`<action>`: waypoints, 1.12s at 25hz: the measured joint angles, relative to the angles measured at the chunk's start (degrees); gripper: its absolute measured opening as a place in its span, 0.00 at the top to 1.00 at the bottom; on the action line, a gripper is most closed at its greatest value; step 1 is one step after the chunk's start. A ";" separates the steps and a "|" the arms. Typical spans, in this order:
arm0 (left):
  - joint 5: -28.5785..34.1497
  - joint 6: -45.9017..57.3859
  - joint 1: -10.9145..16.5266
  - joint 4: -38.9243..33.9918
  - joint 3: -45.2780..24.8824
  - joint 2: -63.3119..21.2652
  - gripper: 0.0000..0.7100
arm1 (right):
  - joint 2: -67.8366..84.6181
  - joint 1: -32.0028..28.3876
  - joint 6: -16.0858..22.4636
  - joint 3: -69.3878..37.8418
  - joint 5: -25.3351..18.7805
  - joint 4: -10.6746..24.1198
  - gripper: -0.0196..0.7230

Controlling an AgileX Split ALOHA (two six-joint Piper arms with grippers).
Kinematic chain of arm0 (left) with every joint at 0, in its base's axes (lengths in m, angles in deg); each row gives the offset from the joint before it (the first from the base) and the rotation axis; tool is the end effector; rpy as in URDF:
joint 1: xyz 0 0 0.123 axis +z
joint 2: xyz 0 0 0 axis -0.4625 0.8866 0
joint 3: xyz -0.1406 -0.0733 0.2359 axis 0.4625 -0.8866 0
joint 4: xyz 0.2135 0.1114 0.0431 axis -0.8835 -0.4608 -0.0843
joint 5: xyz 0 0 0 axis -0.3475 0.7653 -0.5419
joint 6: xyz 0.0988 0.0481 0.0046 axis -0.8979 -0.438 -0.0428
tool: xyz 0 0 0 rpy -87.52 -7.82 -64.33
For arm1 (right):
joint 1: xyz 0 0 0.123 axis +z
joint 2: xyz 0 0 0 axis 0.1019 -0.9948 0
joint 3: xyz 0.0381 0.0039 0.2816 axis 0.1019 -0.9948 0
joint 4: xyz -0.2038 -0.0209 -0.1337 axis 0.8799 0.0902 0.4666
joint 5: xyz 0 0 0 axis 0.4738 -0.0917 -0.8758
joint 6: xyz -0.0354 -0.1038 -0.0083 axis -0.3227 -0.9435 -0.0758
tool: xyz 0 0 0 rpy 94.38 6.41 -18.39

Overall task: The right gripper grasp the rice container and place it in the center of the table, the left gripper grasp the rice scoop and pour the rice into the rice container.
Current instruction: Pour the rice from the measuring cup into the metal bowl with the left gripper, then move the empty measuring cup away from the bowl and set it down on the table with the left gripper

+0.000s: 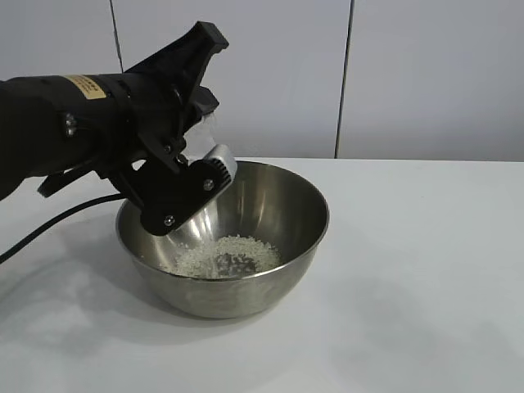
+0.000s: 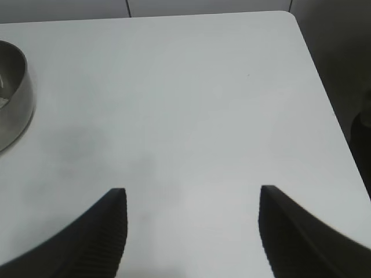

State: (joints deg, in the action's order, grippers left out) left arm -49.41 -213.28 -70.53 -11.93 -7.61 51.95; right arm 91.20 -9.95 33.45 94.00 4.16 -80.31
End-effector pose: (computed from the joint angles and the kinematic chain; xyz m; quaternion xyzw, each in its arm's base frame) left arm 0.2769 -0.2188 0.1887 0.7572 0.1076 0.5229 0.3764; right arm 0.0055 -0.0033 0.2538 0.0200 0.8612 -0.0395 0.5063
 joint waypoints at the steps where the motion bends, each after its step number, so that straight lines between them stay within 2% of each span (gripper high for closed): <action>1: 0.13 -0.18 0.00 0.00 0.00 0.00 0.99 | 0.00 0.00 0.00 0.00 0.00 0.00 0.37; 3: 0.02 1.31 0.00 0.00 0.00 0.00 0.99 | 0.00 0.00 0.00 0.00 0.05 0.00 0.37; 5: -1.22 8.51 0.00 0.80 0.00 0.00 0.99 | 0.00 0.00 0.00 0.00 0.05 0.00 0.37; 11: -15.87 48.48 0.00 11.07 0.06 0.00 0.99 | 0.00 0.00 0.00 0.00 0.05 0.00 0.37; 14: -17.79 64.31 0.96 16.90 0.05 0.00 0.99 | 0.00 0.00 0.00 0.00 0.05 0.00 0.37; 17: -17.98 77.57 3.72 18.72 -1.16 -0.28 0.99 | 0.00 0.00 0.00 0.00 0.05 -0.05 0.37; 19: -17.64 87.24 6.48 18.48 -3.01 -1.20 0.99 | 0.00 0.00 0.00 -0.05 -0.07 -0.21 0.37; 22: -16.76 103.12 12.26 14.47 -7.34 -3.56 0.99 | 0.00 0.00 0.00 -0.29 -0.21 -0.25 0.37; 24: -15.66 114.00 16.96 9.11 -10.71 -5.01 0.99 | 0.00 0.00 0.00 -0.29 -0.38 -0.25 0.37; 28: -14.09 135.48 27.42 -8.03 -16.38 -5.43 0.99 | 0.00 0.00 0.00 -0.29 -0.61 -0.25 0.37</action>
State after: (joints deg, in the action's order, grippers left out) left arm -63.50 -77.79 -43.12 -19.97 -23.99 46.53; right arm 91.20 -9.95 33.45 93.71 3.56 -80.57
